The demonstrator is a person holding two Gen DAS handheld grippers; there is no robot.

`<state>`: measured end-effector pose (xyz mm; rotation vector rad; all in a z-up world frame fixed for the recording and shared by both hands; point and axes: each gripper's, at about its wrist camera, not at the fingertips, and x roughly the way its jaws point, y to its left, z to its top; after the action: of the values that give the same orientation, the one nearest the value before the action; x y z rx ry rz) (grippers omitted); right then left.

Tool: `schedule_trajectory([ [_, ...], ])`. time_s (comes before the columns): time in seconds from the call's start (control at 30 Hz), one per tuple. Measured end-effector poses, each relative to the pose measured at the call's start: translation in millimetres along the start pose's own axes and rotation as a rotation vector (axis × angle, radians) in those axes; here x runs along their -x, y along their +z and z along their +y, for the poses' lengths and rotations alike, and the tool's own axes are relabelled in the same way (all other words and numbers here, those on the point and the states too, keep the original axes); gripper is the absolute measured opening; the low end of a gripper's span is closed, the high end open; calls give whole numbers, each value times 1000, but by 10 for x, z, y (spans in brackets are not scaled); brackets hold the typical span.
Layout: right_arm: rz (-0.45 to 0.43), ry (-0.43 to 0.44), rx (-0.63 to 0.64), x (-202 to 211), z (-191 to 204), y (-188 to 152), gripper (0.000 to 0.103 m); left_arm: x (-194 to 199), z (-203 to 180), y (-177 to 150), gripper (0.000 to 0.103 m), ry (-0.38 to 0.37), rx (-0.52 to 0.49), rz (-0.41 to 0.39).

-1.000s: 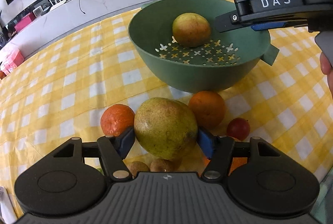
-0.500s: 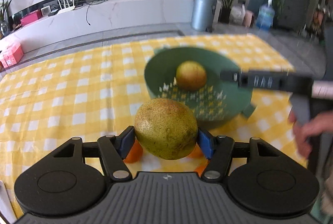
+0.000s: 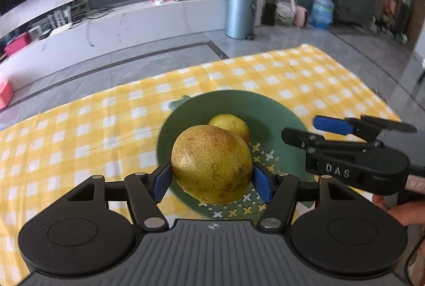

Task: Organize fruits
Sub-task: 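Place the pear into the colander beside the mango and open the left gripper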

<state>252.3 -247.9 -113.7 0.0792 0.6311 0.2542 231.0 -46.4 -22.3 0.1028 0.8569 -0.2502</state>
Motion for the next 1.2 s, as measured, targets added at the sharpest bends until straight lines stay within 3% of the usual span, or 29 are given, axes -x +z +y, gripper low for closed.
schedule_trajectory([
  [0.2,29,33,-7,-146,29,4,29,-235,-105,-24,74,12,-52,55],
  [0.63,27,18,48,-340,71,9,28,-528,-121,37,74,7,-70,209],
  [0.9,32,26,53,-347,78,-5,29,-623,-172,-62,75,-1,-83,253],
  [1.2,26,26,51,-336,57,-12,29,-508,-235,-48,76,20,-95,194],
])
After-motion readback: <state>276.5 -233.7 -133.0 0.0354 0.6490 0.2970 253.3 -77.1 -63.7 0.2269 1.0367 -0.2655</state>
